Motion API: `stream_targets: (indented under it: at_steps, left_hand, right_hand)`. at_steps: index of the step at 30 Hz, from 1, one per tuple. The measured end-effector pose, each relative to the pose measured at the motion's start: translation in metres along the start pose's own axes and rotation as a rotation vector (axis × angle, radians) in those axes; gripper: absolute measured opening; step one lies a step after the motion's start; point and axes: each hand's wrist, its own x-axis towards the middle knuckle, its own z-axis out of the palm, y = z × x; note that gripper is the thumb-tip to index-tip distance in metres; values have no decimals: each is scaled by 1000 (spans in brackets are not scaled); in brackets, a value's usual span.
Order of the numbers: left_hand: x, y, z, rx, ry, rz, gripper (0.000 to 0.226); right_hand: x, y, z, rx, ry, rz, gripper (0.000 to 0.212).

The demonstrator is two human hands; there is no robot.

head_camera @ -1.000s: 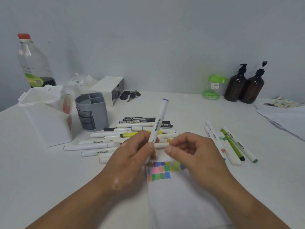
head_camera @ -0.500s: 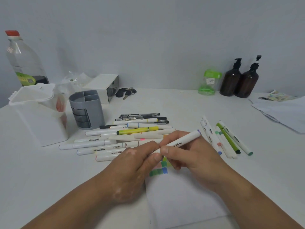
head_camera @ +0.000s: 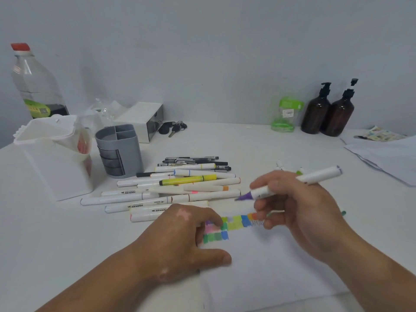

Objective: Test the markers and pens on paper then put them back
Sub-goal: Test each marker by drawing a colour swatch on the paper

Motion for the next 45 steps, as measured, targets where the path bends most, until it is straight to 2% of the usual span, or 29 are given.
stream_targets:
  at_steps: [3, 8, 12, 27, 45]
  left_hand:
    - [1, 1, 2, 107, 12, -12, 68]
    - [0, 2, 1, 165, -21, -25, 72]
    - [0, 1, 1, 163, -39, -38, 73]
    - [2, -1, 2, 181, -42, -54, 74]
    - [3, -3, 3, 179, -40, -51, 78]
  right_hand:
    - [-10, 15, 4, -124, -44, 94, 14]
    - [-15, 28, 12, -399, -20, 105, 3]
    - [-14, 30, 13, -430, 5, 116, 17]
    - [-14, 29, 13, -498, -64, 129, 14]
    - [-14, 29, 12, -538, -26, 124, 14]
